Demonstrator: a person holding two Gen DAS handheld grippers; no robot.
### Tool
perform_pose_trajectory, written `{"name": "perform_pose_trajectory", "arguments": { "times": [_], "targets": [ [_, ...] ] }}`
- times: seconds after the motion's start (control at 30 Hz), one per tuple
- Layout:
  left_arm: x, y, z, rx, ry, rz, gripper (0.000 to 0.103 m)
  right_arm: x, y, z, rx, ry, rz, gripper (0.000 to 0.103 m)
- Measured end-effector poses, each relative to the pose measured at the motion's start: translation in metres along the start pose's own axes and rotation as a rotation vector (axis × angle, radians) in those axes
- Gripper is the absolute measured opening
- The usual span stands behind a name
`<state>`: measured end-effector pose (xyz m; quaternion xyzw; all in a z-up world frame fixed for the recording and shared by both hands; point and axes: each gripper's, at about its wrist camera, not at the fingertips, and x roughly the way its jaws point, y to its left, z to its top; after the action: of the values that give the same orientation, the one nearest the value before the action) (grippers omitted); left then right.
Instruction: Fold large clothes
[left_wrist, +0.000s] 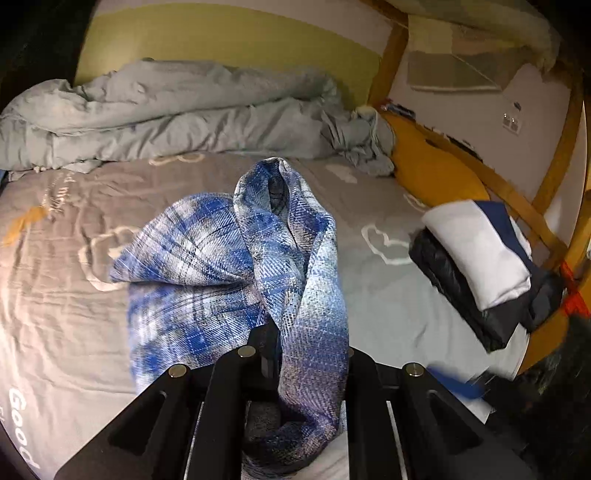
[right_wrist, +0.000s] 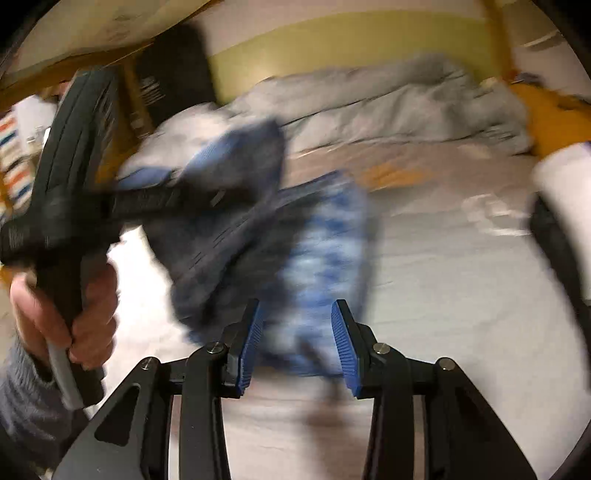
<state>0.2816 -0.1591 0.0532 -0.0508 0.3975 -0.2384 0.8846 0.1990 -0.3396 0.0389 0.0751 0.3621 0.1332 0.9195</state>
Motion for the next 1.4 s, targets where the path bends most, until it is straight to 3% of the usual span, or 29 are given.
{"name": "perform_pose_trajectory", "arguments": {
  "times": [0.13, 0.2, 0.27, 0.33, 0.43, 0.57, 0.63, 0.73, 0.9, 1.0, 1.03, 1.1, 1.13, 1.17, 1.3, 1.4],
  "targets": [
    [0.021, -0.011, -0.009, 0.016, 0.048, -0.014, 0.019, -0.015, -0.027, 0.005, 0.054, -0.026, -0.139, 0.04],
    [0.015, -0.014, -0.016, 0.047, 0.023, -0.032, 0.035, -0.014, -0.042, 0.009, 0.098, -0.021, -0.153, 0.04],
    [0.0, -0.014, -0.021, 0.069, -0.014, -0.038, 0.075, -0.013, -0.047, 0.011, 0.112, -0.023, -0.164, 0.04],
    [-0.023, -0.007, -0.026, 0.036, -0.059, -0.042, 0.084, -0.012, -0.048, 0.014, 0.11, -0.021, -0.177, 0.04],
    [-0.054, 0.009, -0.028, -0.004, -0.102, -0.073, 0.084, -0.008, -0.047, 0.02, 0.104, -0.023, -0.166, 0.04],
    [-0.072, 0.033, -0.028, 0.006, -0.15, 0.062, 0.084, -0.01, -0.032, 0.028, 0.074, -0.046, -0.125, 0.041],
    [-0.064, 0.05, -0.03, -0.022, -0.111, 0.123, 0.084, -0.01, -0.021, 0.032, 0.058, -0.057, -0.084, 0.045],
    [-0.042, 0.07, -0.042, -0.074, -0.018, 0.148, 0.084, 0.001, -0.005, 0.044, 0.053, -0.058, 0.01, 0.054],
    [-0.008, 0.084, -0.079, -0.126, 0.088, 0.145, 0.084, 0.043, 0.013, 0.046, 0.047, 0.042, 0.095, 0.054],
    [-0.002, 0.088, -0.092, -0.139, 0.095, 0.146, 0.084, 0.059, 0.025, 0.042, -0.035, 0.051, 0.021, 0.053],
    [0.0, 0.09, -0.095, -0.142, 0.097, 0.148, 0.084, 0.06, 0.029, 0.041, -0.08, 0.03, -0.051, 0.046],
    [0.002, 0.092, -0.1, -0.144, 0.106, 0.15, 0.085, 0.06, 0.028, 0.038, -0.136, -0.023, -0.312, 0.028],
    [0.003, 0.093, -0.101, -0.144, 0.107, 0.151, 0.085, 0.06, 0.023, 0.038, -0.127, -0.027, -0.4, 0.023],
    [0.003, 0.093, -0.102, -0.144, 0.106, 0.15, 0.085, 0.057, 0.016, 0.039, -0.105, -0.032, -0.405, 0.023],
    [-0.001, 0.091, -0.102, -0.128, 0.08, 0.15, 0.085, 0.037, 0.0, 0.05, 0.016, -0.015, -0.129, 0.024],
    [-0.005, 0.083, -0.102, -0.086, 0.06, 0.171, 0.085, 0.032, 0.021, 0.072, -0.03, -0.031, 0.001, 0.049]
  ]
}}
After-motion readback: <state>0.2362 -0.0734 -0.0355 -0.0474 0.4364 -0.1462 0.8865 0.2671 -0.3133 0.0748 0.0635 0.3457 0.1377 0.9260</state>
